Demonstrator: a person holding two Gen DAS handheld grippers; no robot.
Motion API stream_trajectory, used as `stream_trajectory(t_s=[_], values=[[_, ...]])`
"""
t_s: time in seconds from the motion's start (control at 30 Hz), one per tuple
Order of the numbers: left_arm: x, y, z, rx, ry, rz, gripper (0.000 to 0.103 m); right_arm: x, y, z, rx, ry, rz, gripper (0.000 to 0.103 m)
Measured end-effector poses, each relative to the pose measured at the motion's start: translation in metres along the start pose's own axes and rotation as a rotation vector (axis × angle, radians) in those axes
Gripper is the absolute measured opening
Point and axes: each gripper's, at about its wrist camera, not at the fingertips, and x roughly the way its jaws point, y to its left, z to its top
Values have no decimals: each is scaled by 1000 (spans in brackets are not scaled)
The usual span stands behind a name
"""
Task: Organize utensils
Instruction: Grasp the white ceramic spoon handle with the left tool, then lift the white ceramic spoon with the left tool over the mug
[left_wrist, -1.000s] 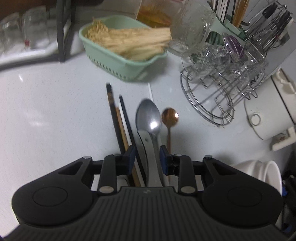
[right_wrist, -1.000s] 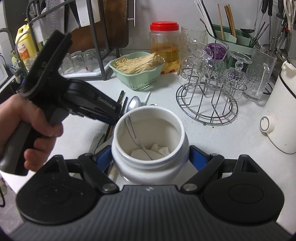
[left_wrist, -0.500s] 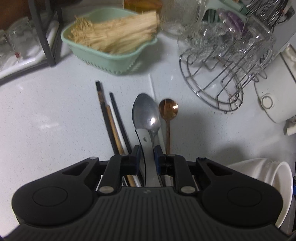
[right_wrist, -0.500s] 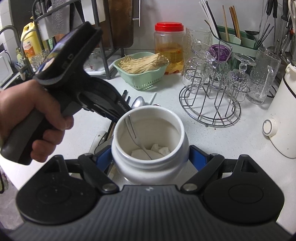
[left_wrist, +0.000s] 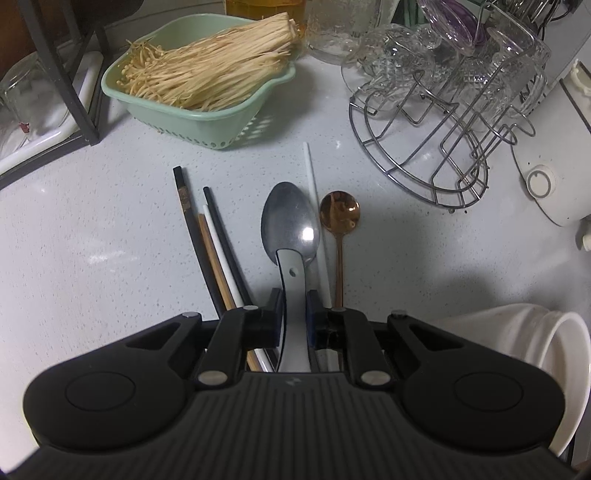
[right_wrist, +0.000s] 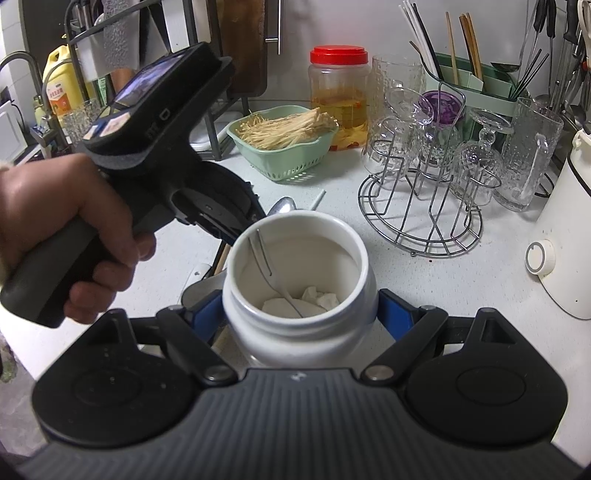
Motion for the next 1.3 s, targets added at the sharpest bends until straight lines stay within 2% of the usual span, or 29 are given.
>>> stream_trajectory(t_s=[0.37,0.83,1.13,1.3], values=[[-29,14,-13,-35,-83,-23,15,4,2,4,2,6,-12,90],[-81,30,-46,-68,-194,-107,12,8,9,4,16,-12,-32,90],[-93,30,-70,-53,-218,-156,5,8,12,1,32,-35,-49,90],[-101,28,-74,-52,-243,-154,5,8,13,0,30,-40,-50,90]])
